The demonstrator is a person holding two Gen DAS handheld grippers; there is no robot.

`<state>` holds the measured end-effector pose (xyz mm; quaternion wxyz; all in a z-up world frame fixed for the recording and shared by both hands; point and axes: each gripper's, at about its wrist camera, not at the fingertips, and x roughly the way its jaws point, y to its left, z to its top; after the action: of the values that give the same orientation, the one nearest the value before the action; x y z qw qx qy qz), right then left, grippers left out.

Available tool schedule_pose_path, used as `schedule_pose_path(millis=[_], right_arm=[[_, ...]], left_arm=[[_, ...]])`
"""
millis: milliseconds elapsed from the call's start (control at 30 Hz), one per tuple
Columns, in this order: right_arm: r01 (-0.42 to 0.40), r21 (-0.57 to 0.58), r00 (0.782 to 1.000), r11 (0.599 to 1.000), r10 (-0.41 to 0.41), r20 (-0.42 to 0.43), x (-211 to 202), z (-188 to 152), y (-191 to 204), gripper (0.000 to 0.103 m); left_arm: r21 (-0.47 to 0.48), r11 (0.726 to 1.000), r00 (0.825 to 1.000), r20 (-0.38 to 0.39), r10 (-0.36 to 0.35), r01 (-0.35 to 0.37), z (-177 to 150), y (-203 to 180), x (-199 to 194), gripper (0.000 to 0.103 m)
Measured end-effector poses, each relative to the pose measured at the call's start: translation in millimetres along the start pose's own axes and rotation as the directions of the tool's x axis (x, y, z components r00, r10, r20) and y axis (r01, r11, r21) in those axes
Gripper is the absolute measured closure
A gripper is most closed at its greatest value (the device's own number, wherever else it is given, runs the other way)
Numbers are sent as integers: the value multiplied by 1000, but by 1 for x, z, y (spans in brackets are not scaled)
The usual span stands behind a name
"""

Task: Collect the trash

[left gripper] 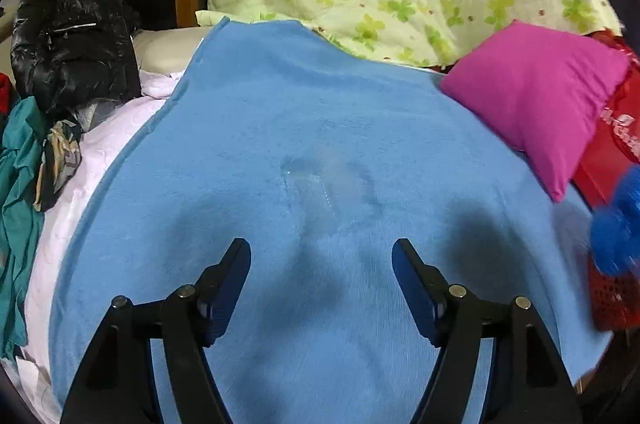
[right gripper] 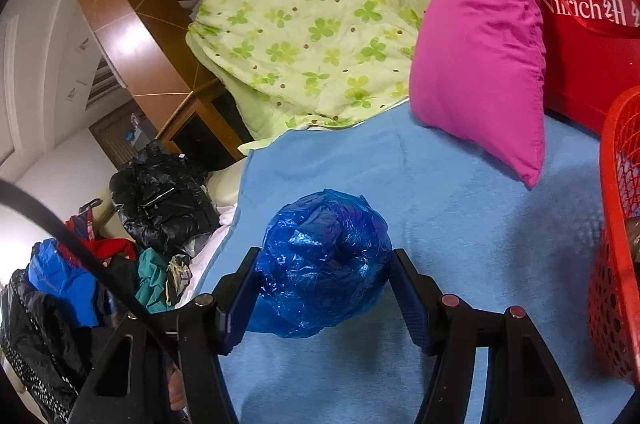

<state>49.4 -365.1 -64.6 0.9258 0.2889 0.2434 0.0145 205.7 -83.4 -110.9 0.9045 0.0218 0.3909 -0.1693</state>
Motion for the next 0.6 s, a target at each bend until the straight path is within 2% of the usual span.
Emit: schedule_pose_path(millis=[200,267,333,467,500,567,600], right_arm=[[23,-18,1000,1000,-23,-17,5,1,-9,37],[29,-27,999,999,-30,-23,6,1,-11,37],[36,-35,999,999,-37,-24,7,1,-14,37],[28,-36,999,999,-29,-21,7,4,-17,37],[28,-40,999,999,-29,-17,6,4,-16,37],[28,-48,1000,998,-29,-11,5,4,-15,37],[25,-51,1000,998,-25,-10,4,4,-14,37]], left_arm=[[55,992,993,-23,117,-115,23,-35,41,29],[82,984,985,-53,163,-158,30,-43,59,29],[101,971,970,-87,227,-218,32,-47,77,29],[66,971,965,-116,236,-230,28,-38,91,30],[44,975,967,-122,222,-218,26,-33,92,32],[-11,987,977,-146,157,-160,21,-21,93,62],[-29,990,979,-157,130,-137,20,-17,93,63]])
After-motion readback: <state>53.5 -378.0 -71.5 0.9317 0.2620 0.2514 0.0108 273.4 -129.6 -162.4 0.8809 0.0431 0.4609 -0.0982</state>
